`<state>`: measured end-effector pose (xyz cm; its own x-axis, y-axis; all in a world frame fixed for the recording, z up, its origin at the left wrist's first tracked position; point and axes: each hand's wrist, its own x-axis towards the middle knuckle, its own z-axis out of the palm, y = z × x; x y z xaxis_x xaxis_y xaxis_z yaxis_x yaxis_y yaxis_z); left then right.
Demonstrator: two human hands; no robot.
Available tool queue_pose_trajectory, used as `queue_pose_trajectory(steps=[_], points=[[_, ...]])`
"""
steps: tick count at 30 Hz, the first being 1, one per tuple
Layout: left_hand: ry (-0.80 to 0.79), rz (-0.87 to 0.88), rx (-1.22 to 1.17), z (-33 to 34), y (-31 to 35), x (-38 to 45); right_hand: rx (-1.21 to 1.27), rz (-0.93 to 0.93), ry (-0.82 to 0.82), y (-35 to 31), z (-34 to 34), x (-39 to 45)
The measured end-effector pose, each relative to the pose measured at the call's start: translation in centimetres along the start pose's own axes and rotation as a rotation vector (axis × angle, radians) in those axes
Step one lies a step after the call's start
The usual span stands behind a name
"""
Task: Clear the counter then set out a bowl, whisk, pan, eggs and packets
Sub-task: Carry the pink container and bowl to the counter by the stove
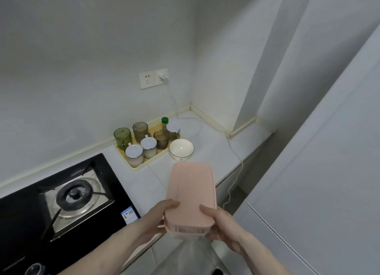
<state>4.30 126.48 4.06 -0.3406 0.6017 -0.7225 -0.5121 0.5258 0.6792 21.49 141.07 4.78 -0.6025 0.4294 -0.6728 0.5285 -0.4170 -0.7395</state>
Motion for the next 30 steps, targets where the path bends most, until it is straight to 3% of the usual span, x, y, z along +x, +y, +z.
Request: queue_pose_trajectory(steps=[12, 17, 23, 30], points=[[0.249, -0.058, -0.223, -0.6, 2.1, 5.9, -0.154, 0.102, -0.299, -6.9, -2.3, 12.0], [0.275, -0.069, -0.298, -0.5, 1.8, 6.6, -0.246, 0.162, -0.399, -8.0, -1.6, 15.5], [0.297, -0.112, -0.360, -2.5, 1.3, 7.9, -0.287, 0.175, -0.440, -7.8, 0.3, 17.7], [0.221, -0.140, -0.213, -7.2, 3.5, 9.7, -0.287, 0.166, -0.362, -5.9, 3.2, 19.7]])
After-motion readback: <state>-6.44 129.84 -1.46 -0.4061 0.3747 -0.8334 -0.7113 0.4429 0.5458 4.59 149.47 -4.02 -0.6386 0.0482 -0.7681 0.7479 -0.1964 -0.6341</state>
